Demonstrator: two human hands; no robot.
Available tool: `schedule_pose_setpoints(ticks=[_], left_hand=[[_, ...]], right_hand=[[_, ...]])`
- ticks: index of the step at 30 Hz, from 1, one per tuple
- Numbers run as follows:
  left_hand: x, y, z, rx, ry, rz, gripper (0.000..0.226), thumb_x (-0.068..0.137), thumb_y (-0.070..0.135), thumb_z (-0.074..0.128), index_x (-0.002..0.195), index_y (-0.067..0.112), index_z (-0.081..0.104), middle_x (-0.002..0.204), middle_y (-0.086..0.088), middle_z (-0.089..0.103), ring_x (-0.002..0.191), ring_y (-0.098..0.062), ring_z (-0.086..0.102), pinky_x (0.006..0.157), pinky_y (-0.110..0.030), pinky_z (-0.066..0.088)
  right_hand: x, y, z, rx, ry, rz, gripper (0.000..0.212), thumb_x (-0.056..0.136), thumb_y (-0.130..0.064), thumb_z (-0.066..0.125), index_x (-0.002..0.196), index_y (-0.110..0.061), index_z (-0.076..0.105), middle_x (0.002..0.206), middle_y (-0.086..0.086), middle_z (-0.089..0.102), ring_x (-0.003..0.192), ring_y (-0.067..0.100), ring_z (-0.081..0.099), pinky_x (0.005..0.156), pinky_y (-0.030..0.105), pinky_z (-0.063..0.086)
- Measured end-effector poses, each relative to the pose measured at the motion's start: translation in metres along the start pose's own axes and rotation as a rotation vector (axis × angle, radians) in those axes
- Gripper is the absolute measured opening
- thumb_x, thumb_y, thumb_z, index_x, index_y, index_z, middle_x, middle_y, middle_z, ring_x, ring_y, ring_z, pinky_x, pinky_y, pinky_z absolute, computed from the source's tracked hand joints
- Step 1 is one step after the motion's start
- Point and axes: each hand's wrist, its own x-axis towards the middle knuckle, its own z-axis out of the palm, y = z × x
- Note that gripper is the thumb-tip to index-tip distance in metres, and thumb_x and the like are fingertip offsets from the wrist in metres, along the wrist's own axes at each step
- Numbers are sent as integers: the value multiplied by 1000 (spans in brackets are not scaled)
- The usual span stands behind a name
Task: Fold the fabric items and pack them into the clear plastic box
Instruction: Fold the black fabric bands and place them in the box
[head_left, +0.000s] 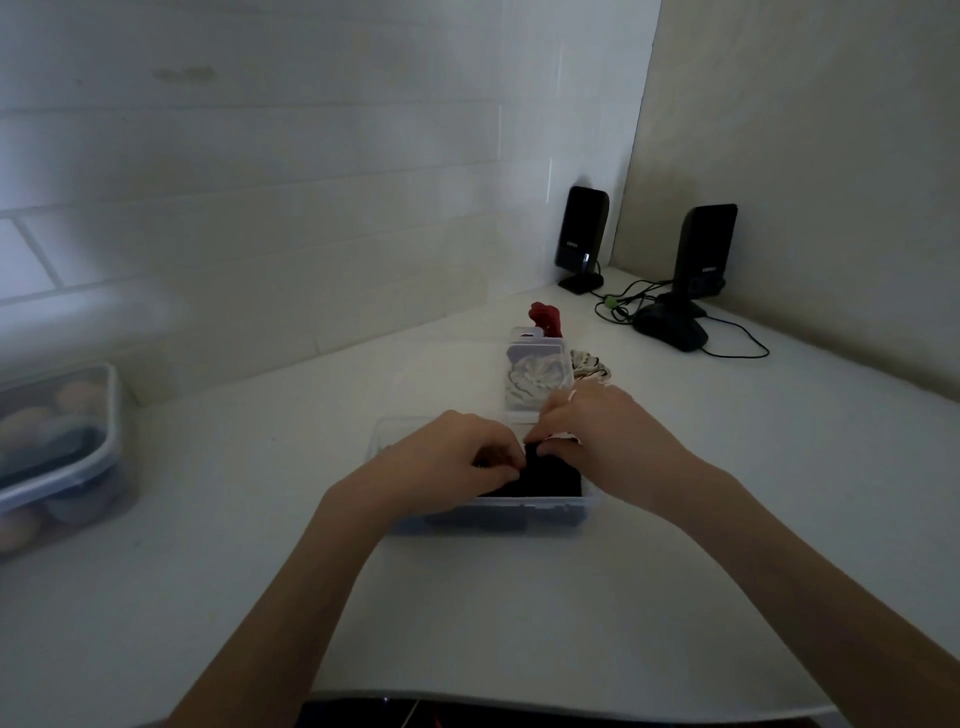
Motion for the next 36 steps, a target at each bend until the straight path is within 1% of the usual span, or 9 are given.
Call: schedule_pose_setpoints(ticks=[3, 8, 15, 19, 22, 25, 28, 31, 36], left_hand=[[2, -1, -1, -4, -24, -11, 19, 85, 17, 65, 103, 19, 70, 101, 4, 71, 86, -4, 61, 79, -9, 46], [3, -5, -1, -20, -33, 5, 22, 81, 13, 69, 103, 18, 70, 99, 3, 72, 85, -2, 63, 82, -11, 48], [5, -6, 0, -17, -44, -15, 23, 81, 15, 69, 102, 22, 70, 98, 5, 72, 83, -3, 62, 78, -10, 46], [7, -3, -1, 9, -30, 7, 24, 80, 13, 69, 103, 21, 70, 98, 4, 72, 82, -5, 64, 80, -16, 50], [9, 0, 1, 18, -4, 12, 24, 80, 16, 69, 102, 24, 72, 95, 8, 73, 82, -8, 67, 83, -27, 54], [13, 3, 4, 124, -63, -6, 18, 79, 24, 69, 96, 26, 76, 90, 3, 76, 75, -14, 67, 79, -35, 53], [18, 10, 3, 206, -99, -27, 15, 79, 24, 68, 92, 23, 77, 83, 1, 75, 63, -13, 57, 74, -31, 53], [21, 17, 3, 293, -102, -49, 16, 81, 23, 67, 95, 23, 76, 90, -1, 75, 72, -16, 60, 75, -26, 49], [23, 21, 6, 373, -65, -92, 19, 84, 27, 65, 101, 28, 74, 95, 2, 73, 72, -14, 55, 69, -24, 42]], right_hand=[[-2, -6, 0, -162, 34, 77, 22, 91, -33, 52, 109, -34, 64, 111, -5, 62, 111, 16, 48, 90, 30, 25], [3, -11, -4, -304, -76, 126, 18, 89, -37, 55, 99, -34, 69, 103, -2, 64, 107, 19, 49, 92, 34, 25], [3, -6, -18, -54, -387, 237, 31, 79, -47, 66, 107, -35, 69, 106, -13, 64, 105, 14, 52, 92, 37, 28], [0, -16, -13, -256, -232, 141, 27, 78, -49, 63, 98, -33, 70, 88, -7, 58, 99, 19, 51, 83, 36, 23], [3, -17, -13, -303, -304, 113, 37, 75, -61, 62, 96, -33, 72, 97, -6, 61, 102, 19, 46, 79, 35, 19], [8, -17, -15, -284, -395, 147, 38, 74, -59, 63, 98, -30, 72, 81, -6, 60, 79, 17, 49, 75, 32, 28], [13, -19, -11, -270, -397, 167, 34, 73, -53, 68, 88, -22, 71, 61, -6, 47, 54, 10, 41, 55, 23, 32], [14, -21, -9, -279, -381, 208, 32, 72, -50, 70, 69, -20, 58, 59, -4, 44, 50, 10, 39, 48, 21, 29], [12, -13, -6, -194, -350, 277, 33, 70, -54, 70, 87, -26, 73, 71, -3, 61, 53, 10, 45, 48, 21, 29]])
